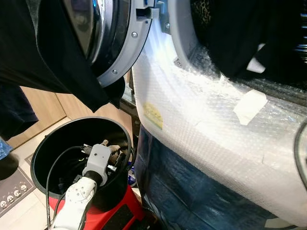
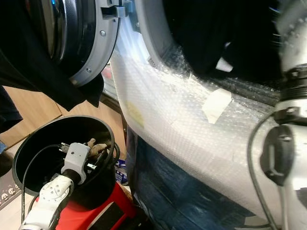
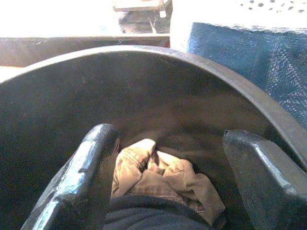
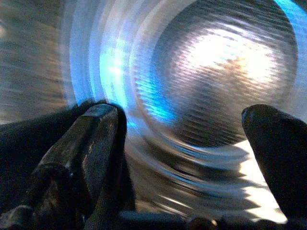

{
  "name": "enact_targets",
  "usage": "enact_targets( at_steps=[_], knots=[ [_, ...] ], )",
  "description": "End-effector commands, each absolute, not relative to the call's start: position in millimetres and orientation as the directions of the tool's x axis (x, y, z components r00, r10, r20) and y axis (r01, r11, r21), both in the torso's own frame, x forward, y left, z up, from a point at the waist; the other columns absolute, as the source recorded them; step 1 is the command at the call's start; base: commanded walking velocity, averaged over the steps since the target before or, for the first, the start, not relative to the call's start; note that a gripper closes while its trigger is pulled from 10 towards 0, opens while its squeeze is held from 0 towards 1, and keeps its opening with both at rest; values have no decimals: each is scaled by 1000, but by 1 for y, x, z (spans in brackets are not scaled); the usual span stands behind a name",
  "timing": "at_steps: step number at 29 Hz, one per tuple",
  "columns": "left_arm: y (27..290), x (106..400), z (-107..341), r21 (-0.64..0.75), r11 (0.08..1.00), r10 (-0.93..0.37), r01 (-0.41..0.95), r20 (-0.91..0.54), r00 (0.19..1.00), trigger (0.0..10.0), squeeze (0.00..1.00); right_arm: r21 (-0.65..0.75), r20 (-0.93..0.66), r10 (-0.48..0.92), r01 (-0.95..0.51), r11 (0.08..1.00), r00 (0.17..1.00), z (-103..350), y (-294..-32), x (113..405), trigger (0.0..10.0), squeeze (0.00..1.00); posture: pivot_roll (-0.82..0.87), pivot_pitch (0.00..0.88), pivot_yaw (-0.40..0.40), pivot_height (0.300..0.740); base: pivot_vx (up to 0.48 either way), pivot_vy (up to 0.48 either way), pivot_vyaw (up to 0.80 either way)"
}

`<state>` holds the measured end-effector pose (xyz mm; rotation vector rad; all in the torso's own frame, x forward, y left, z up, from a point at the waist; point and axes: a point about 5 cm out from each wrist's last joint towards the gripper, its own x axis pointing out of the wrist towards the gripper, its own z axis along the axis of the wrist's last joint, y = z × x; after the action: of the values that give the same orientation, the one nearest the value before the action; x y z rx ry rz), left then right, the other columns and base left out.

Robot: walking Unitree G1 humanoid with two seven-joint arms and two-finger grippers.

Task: Clothes washing

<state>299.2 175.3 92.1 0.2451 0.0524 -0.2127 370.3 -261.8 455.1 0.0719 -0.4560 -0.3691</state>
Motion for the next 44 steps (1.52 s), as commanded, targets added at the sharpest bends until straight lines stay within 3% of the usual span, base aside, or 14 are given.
enact_targets(
  at_steps=[1,12,15,19,26,32,35,38,44],
  knots=[
    [168,297,86,228,942,-228,245,-96,969,10000,0,140,454,-382,359,923,805,467,-260,366,10000,0,-9,105,-28,740,0,0,0],
    [165,293,82,221,942,-233,252,-107,967,10000,0,-3,373,-223,242,970,901,434,-216,382,10000,0,-30,119,-44,740,0,0,0],
    [165,292,81,219,943,-233,251,-109,966,10000,0,-20,378,-186,209,978,907,427,-210,370,10000,0,-39,124,-45,740,0,0,0],
    [163,291,79,212,942,-238,258,-116,964,10000,0,-70,426,-167,216,974,889,426,-211,332,10000,0,-56,134,-42,740,0,0,0],
    [164,291,78,210,942,-240,261,-120,963,10000,0,20,517,-120,129,991,847,433,-213,295,10000,0,-75,141,-38,740,0,0,0],
    [162,293,78,210,939,-249,271,-124,960,10000,0,-67,576,148,-134,989,804,431,-179,270,10000,0,-75,141,-34,740,0,0,0],
    [162,293,79,210,940,-249,270,-121,961,10000,0,-46,598,317,-364,930,736,426,-160,257,10000,0,-71,142,-37,740,0,0,0],
    [165,293,79,210,941,-245,266,-120,962,10000,0,-196,610,567,-588,785,554,411,-126,228,10000,0,-70,146,-36,740,0,0,0],
    [165,295,82,213,945,-234,248,-92,968,10000,0,-160,596,734,-847,506,325,387,-111,201,10000,0,-77,146,-40,740,0,0,0]
  ],
)
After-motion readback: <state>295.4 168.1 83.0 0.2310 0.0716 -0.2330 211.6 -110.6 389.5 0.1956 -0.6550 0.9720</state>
